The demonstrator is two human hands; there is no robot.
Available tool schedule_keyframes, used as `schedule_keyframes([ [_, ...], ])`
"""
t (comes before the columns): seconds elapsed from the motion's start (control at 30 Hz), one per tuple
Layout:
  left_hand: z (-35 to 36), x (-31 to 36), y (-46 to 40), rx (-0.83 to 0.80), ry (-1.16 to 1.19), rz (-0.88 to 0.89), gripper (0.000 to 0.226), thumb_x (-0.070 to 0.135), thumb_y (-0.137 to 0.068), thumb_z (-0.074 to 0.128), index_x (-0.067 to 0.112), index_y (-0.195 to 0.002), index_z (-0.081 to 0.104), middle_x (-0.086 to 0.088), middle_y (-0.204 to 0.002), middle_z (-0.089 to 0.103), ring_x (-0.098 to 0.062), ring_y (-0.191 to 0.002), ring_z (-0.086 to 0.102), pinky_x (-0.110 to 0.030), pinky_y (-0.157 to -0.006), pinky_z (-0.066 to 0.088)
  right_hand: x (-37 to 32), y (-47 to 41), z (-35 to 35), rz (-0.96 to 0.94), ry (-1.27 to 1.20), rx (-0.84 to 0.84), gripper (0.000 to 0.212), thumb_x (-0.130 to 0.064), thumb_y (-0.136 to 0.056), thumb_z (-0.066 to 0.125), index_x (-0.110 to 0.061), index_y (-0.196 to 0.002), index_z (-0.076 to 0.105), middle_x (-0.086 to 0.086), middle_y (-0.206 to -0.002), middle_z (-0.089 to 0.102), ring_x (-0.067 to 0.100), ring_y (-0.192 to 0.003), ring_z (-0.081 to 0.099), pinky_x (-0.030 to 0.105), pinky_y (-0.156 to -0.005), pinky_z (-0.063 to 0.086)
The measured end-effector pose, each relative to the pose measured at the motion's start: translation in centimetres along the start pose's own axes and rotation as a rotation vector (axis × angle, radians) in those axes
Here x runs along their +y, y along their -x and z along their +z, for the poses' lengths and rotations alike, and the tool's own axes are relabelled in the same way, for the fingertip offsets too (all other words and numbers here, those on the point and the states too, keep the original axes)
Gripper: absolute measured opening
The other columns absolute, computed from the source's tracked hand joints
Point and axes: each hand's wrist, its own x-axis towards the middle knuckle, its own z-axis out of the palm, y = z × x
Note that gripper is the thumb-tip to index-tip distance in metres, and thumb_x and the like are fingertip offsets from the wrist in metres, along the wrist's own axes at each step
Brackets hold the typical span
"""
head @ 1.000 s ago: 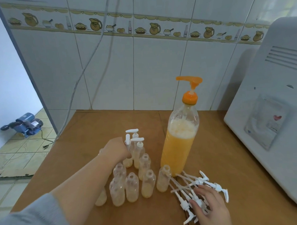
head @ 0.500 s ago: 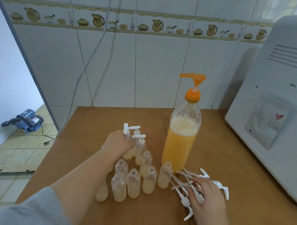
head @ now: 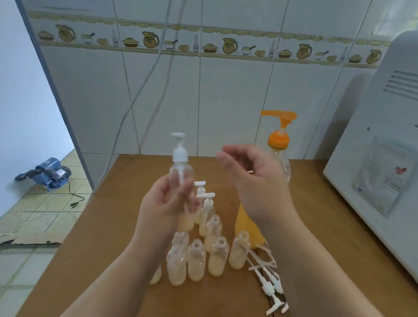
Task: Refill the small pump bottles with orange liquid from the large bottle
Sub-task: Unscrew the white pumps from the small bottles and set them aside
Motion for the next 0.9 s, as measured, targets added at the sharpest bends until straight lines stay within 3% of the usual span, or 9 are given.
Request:
schedule_keyframes([
  [0.1, -0.4, -0.4, 1.0, -0.048, -0.272, 0.122, 0.04, 0.045, -0.069, 0.076, 0.021, -0.099, 0.067, -0.009, -0.075, 0.069, -0.027, -0.069, 0.066, -0.035, -0.066, 0.057, 0.0, -0.5, 1.0, 0.054, 0.13, -0.087, 0.024, -0.038, -0.075, 0.074, -0.017, -0.086, 0.07, -0.003, -0.071, 0.062, -0.001, -0.058, 0.051, 0.01, -0.053, 0.045],
  [0.17, -0.8, 0.0, 1.3, -0.127, -0.271, 0.116, 0.037, 0.043, -0.067, 0.079, 0.021, -0.096, 0.07, -0.011, -0.072, 0.069, -0.025, -0.064, 0.065, -0.034, -0.065, 0.057, 0.4, -0.5, 1.0, 0.075, 0.148, -0.087, 0.018, -0.032, -0.075, 0.076, -0.015, -0.078, 0.07, -0.004, -0.065, 0.061, 0.003, -0.058, 0.053, 0.016, -0.055, 0.046],
  [0.27, -1.4, 0.7, 1.5, -0.263, -0.153, 0.029, 0.018, 0.032, -0.071, 0.076, 0.018, -0.083, 0.073, -0.013, -0.063, 0.063, -0.023, -0.057, 0.059, -0.028, -0.06, 0.054, 0.4, -0.5, 0.0, 0.2, -0.03, -0.234, 0.011, -0.018, -0.077, 0.074, -0.019, -0.088, 0.072, -0.006, -0.076, 0.069, 0.003, -0.075, 0.065, 0.015, -0.065, 0.049],
  [0.4, -1.7, 0.8, 1.6, -0.317, 0.043, -0.102, 0.035, 0.038, -0.068, 0.076, 0.005, -0.077, 0.069, -0.02, -0.06, 0.054, -0.026, -0.053, 0.052, -0.03, -0.057, 0.049, 0.8, -0.7, -0.7, 0.236, -0.109, -0.267, 0.058, -0.01, -0.08, 0.071, -0.024, -0.132, 0.048, -0.004, -0.091, 0.074, 0.01, -0.099, 0.065, 0.022, -0.084, 0.044],
  [0.5, -1.3, 1.1, 1.6, -0.36, -0.075, -0.06, 0.023, 0.038, -0.071, 0.075, 0.016, -0.075, 0.071, -0.014, -0.061, 0.057, -0.024, -0.056, 0.053, -0.031, -0.061, 0.05, 1.3, 0.0, -0.3, 0.271, -0.196, -0.317, 0.082, -0.024, -0.067, 0.077, -0.026, -0.139, 0.037, 0.001, -0.097, 0.074, 0.015, -0.102, 0.066, 0.032, -0.096, 0.041],
  [0.63, -1.0, 1.3, 1.7, -0.308, -0.047, -0.038, 0.008, 0.022, -0.076, 0.072, 0.014, -0.075, 0.072, -0.011, -0.06, 0.057, -0.022, -0.055, 0.054, -0.027, -0.056, 0.049, 1.8, 0.2, -1.3, 0.274, -0.184, -0.212, 0.056, -0.019, -0.071, 0.075, -0.019, -0.124, 0.055, 0.0, -0.094, 0.074, 0.011, -0.094, 0.068, 0.03, -0.091, 0.045],
  [0.77, -0.8, 1.1, 1.8, -0.308, -0.292, -0.022, 0.036, 0.043, -0.065, 0.079, 0.021, -0.092, 0.074, -0.002, -0.061, 0.065, -0.015, -0.056, 0.061, -0.03, -0.062, 0.056, 1.9, 0.7, -1.9, 0.287, -0.088, -0.218, 0.026, -0.031, -0.066, 0.077, -0.022, -0.09, 0.073, -0.003, -0.088, 0.073, 0.01, -0.088, 0.065, 0.025, -0.077, 0.046],
  [0.83, -0.7, 0.9, 1.6, -0.319, -0.373, 0.017, 0.042, 0.054, -0.061, 0.077, 0.024, -0.091, 0.073, -0.007, -0.066, 0.066, -0.023, -0.06, 0.063, -0.038, -0.066, 0.057, 1.9, 0.7, -1.9, 0.265, 0.025, -0.199, 0.019, -0.027, -0.072, 0.078, -0.025, -0.089, 0.072, -0.003, -0.09, 0.072, 0.01, -0.089, 0.065, 0.023, -0.073, 0.048],
  [0.9, -0.5, 0.8, 1.3, -0.296, -0.466, 0.088, 0.042, 0.058, -0.06, 0.075, 0.025, -0.087, 0.072, -0.009, -0.07, 0.065, -0.027, -0.065, 0.061, -0.035, -0.064, 0.054, 1.8, 0.4, -2.4, 0.245, 0.011, -0.169, 0.019, -0.017, -0.074, 0.076, -0.022, -0.092, 0.069, -0.002, -0.089, 0.073, 0.01, -0.087, 0.067, 0.019, -0.069, 0.052],
])
